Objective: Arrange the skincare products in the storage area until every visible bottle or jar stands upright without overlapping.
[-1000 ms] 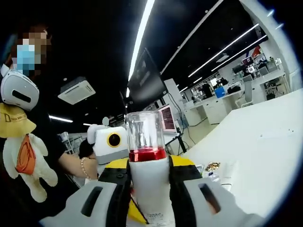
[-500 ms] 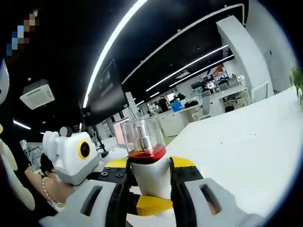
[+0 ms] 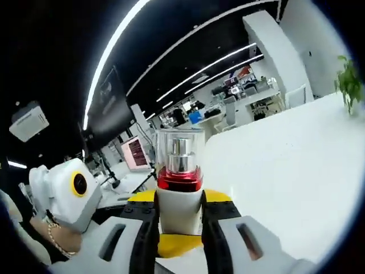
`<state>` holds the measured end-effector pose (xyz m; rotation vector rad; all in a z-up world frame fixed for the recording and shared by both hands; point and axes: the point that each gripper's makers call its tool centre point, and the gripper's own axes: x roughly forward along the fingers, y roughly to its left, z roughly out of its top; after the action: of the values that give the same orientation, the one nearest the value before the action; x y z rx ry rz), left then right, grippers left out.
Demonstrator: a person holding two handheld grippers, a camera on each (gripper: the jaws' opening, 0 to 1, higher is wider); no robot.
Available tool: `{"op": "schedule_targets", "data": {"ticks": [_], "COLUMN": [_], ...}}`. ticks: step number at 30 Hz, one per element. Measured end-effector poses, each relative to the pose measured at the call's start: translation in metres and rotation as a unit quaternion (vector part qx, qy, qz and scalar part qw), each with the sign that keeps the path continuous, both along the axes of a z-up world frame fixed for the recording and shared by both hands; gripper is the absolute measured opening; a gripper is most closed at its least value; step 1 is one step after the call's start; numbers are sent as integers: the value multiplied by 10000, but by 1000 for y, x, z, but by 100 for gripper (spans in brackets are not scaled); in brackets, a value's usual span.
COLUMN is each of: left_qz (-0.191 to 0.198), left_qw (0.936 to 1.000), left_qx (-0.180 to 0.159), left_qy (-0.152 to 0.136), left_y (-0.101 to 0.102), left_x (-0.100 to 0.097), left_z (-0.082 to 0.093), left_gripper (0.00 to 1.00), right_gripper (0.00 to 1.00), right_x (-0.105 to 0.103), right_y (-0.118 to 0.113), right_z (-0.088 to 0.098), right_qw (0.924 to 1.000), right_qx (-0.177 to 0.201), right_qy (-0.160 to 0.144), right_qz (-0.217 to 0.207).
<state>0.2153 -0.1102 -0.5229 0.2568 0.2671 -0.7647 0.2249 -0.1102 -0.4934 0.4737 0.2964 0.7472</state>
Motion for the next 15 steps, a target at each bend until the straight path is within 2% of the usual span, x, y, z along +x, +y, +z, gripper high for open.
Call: {"op": "schedule_targets", "data": {"ticks": [1, 3, 7, 8, 12, 15], "left_qz": [-112, -340, -835, -1055, -1459, -1826], "left_qw": [9999, 9994, 9958, 9932, 9861, 9772], "left_qx": [-15, -72, -290, -434, -679, -802], "left_qy": [-30, 8, 225, 227, 410, 734], "left_y": [-2, -5, -11, -14, -18, -25], "left_x": [-1, -3, -12, -16, -25, -36], "left_z": [3, 5, 10, 14, 16, 14], "left_gripper": [31, 31, 29, 29, 30, 32], "right_gripper": [26, 26, 26, 26, 26, 26], "right_x": [-1, -2, -10, -11, -23, -34], "right_y": [-2, -6, -13, -14, -12, -7], "right_z": [1, 1, 6, 7, 11, 12], "right_qw": [9998, 9995, 9970, 9960, 9915, 9849], "right_qx": [178, 276, 446, 476, 507, 358], "right_qy": [76, 49, -231, -298, -438, -524], "right_qz": [46, 153, 584, 690, 1113, 1610]}}
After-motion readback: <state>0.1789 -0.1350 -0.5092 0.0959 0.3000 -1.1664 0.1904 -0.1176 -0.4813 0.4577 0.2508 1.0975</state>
